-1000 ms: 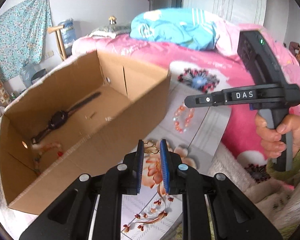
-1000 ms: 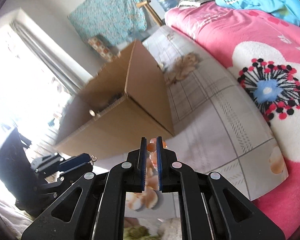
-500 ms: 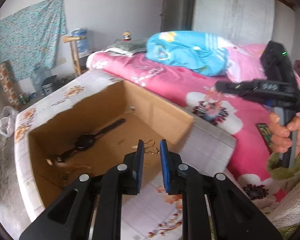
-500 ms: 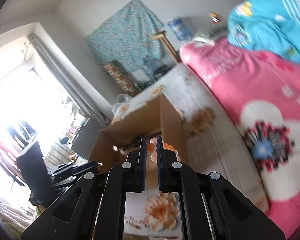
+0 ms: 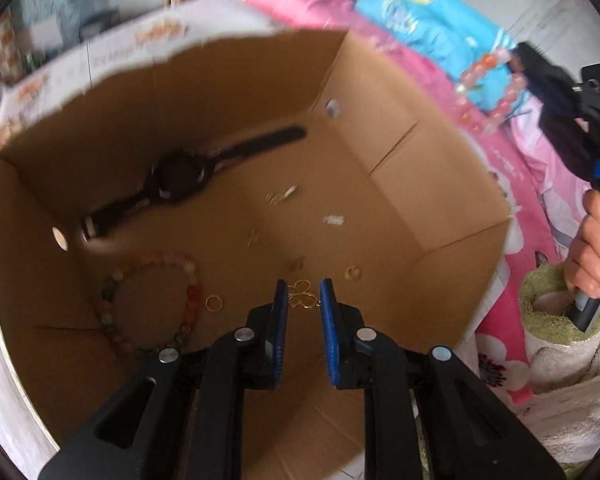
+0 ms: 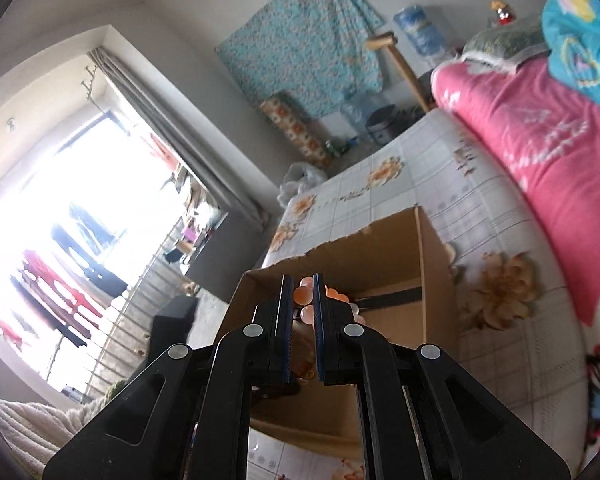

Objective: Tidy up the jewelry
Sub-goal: 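Lift the earring and bracelet with both tools and carry them over the box, then open left tool to drop the butterfly earring into the box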

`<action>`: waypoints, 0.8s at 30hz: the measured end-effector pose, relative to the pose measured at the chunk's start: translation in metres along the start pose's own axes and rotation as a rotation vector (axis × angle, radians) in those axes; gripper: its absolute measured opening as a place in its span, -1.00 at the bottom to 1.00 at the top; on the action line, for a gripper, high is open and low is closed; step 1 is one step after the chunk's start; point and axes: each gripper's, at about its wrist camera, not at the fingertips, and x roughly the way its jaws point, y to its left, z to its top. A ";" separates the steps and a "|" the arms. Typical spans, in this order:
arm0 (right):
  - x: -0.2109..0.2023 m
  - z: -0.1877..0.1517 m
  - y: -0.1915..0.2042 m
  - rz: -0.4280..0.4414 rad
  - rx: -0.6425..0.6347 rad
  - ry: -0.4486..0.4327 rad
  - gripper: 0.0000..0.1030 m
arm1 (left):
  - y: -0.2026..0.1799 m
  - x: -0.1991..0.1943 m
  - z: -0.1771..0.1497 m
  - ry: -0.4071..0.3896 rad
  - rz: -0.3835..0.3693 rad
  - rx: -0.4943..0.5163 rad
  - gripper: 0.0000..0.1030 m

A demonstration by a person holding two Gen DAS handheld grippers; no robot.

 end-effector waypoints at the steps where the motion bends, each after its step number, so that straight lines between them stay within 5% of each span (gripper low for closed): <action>1: 0.005 0.001 -0.001 0.006 0.004 0.017 -0.86 | 0.004 0.006 0.002 0.030 -0.004 -0.014 -0.70; 13: 0.026 0.002 -0.006 -0.038 -0.008 0.132 -0.86 | 0.017 0.037 0.013 0.201 -0.030 -0.091 -0.68; 18: 0.027 0.004 -0.005 -0.059 -0.024 0.155 -0.86 | 0.020 0.027 0.008 0.153 -0.025 -0.111 -0.48; 24: 0.031 0.006 -0.003 -0.090 -0.067 0.197 -0.86 | 0.011 -0.014 -0.014 -0.062 0.022 -0.098 -0.23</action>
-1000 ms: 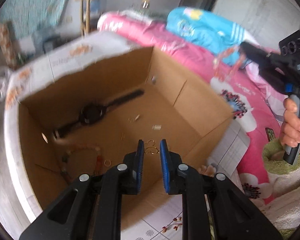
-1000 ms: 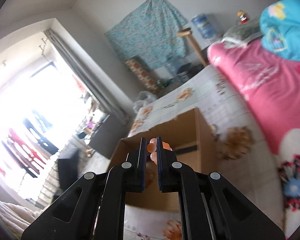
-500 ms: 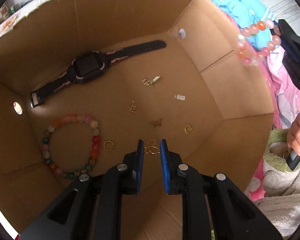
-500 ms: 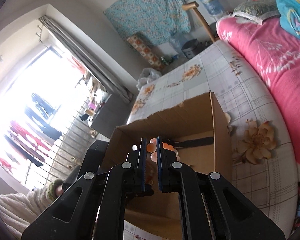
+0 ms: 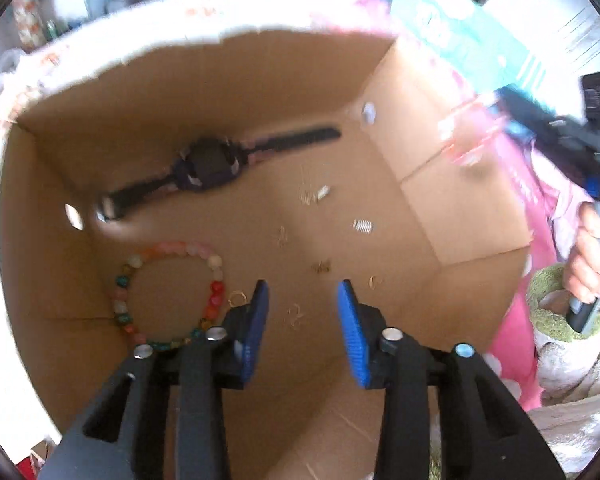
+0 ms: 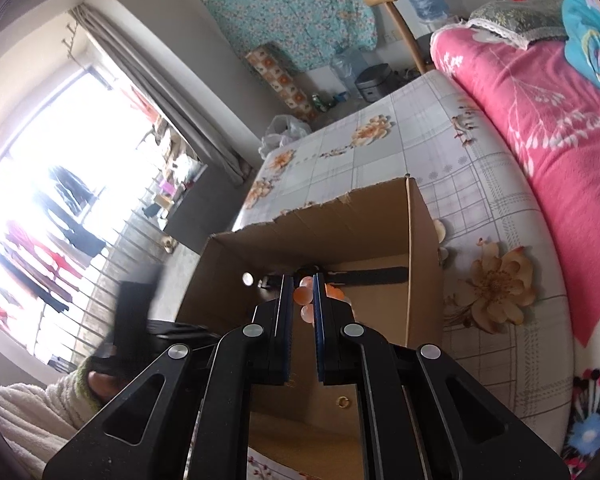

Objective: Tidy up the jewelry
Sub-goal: 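Open left tool to drop the butterfly earring into the box, then open right tool to drop the bead bracelet into the box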

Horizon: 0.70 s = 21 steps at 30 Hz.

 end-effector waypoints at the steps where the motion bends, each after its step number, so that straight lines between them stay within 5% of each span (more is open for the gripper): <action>1: 0.002 0.002 0.001 -0.011 -0.014 0.012 -0.86 | -0.003 -0.010 -0.005 -0.051 -0.004 -0.003 -0.11; 9: 0.032 0.011 0.015 -0.168 -0.201 0.131 -0.86 | -0.011 -0.067 -0.035 -0.338 0.059 -0.030 0.36; 14: 0.054 -0.003 0.032 -0.410 -0.412 0.187 -0.81 | -0.019 -0.076 -0.042 -0.392 0.129 -0.018 0.51; 21: 0.014 -0.011 0.033 -0.406 -0.313 0.095 -0.81 | -0.017 -0.071 -0.057 -0.420 0.148 -0.023 0.58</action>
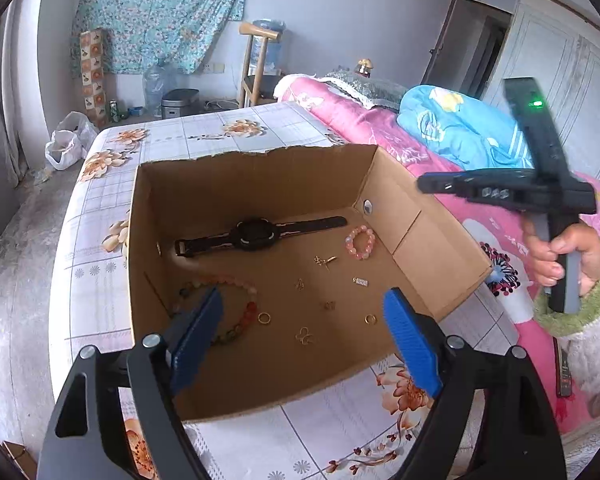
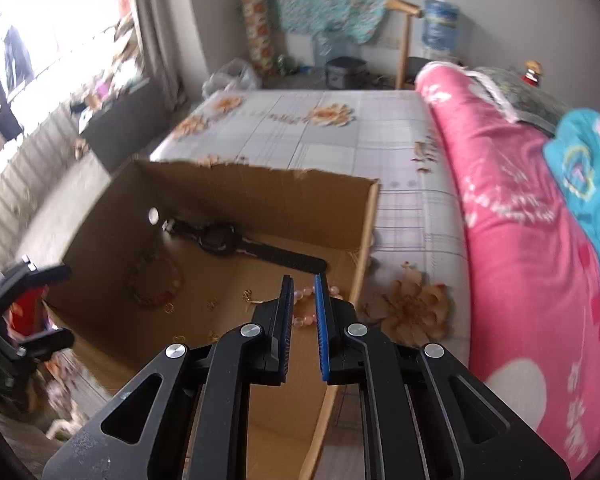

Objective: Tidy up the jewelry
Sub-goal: 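Open right tool to drop the bead bracelet into the box, then withdraw both tools from the box back over the flower mat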

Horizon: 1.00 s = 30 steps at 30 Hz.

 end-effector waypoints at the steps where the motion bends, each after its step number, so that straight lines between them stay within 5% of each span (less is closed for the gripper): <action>1: -0.007 -0.003 -0.002 0.003 0.026 -0.015 -0.80 | -0.001 -0.002 -0.001 -0.003 0.004 0.000 0.59; 5: -0.040 -0.015 -0.004 0.028 0.141 -0.094 -0.61 | -0.002 -0.012 -0.003 -0.036 0.038 -0.004 0.66; 8: -0.063 -0.028 0.005 0.049 0.197 -0.160 -0.28 | -0.003 -0.025 -0.003 -0.087 0.073 -0.023 0.89; 15: -0.098 -0.061 0.053 -0.014 0.239 -0.266 0.57 | -0.003 -0.057 -0.007 -0.169 0.183 -0.060 0.89; 22: -0.090 -0.086 0.089 -0.095 0.148 -0.183 0.78 | -0.004 -0.073 -0.017 -0.165 0.377 -0.095 0.89; 30: -0.087 -0.100 0.096 -0.124 0.162 -0.168 0.84 | -0.012 -0.073 -0.029 -0.097 0.441 -0.102 0.89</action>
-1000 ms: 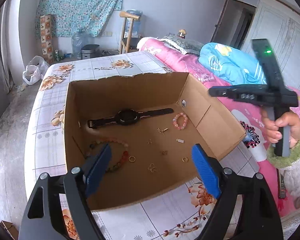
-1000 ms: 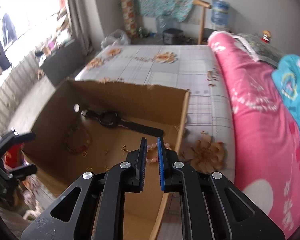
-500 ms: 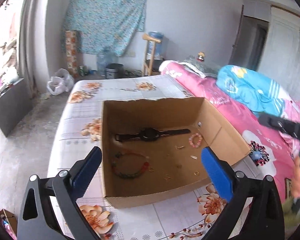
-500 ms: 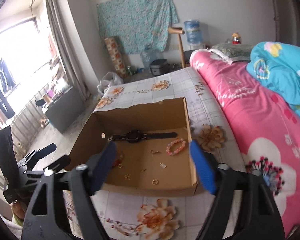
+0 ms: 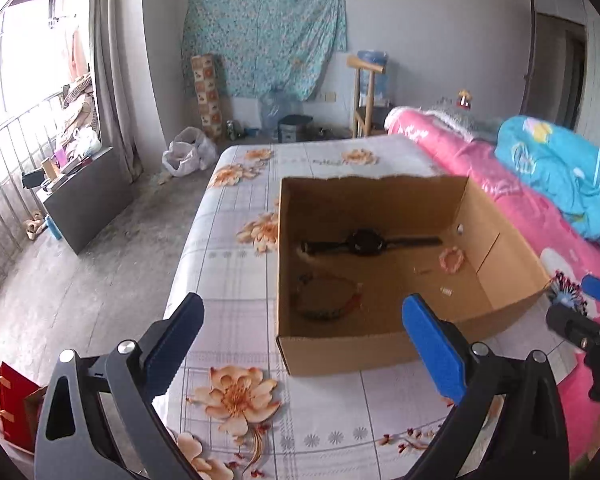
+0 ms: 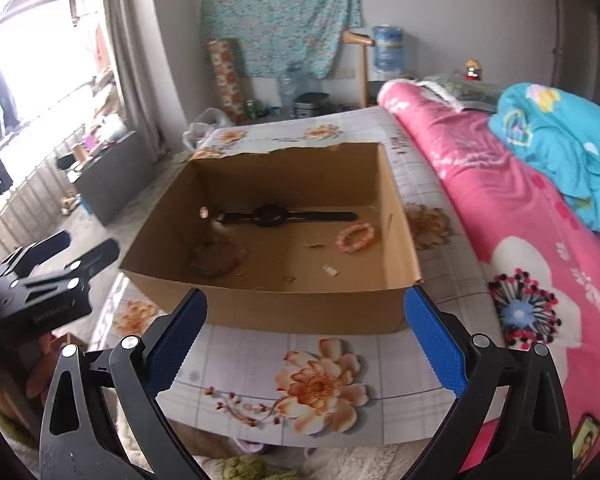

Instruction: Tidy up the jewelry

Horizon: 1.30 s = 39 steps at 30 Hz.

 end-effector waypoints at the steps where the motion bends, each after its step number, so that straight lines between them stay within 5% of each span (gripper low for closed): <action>1: 0.001 0.000 -0.001 -0.020 0.004 -0.003 0.84 | -0.001 0.000 -0.002 0.005 0.004 -0.002 0.89; 10: 0.029 -0.006 0.000 -0.123 0.002 0.108 0.84 | -0.012 0.029 -0.009 0.177 -0.017 -0.073 0.89; 22: 0.050 -0.005 0.000 -0.084 0.005 0.163 0.84 | -0.037 0.049 -0.014 0.281 -0.001 -0.046 0.89; 39: 0.063 -0.005 -0.008 -0.082 0.044 0.199 0.84 | -0.041 0.059 -0.013 0.314 0.014 -0.039 0.89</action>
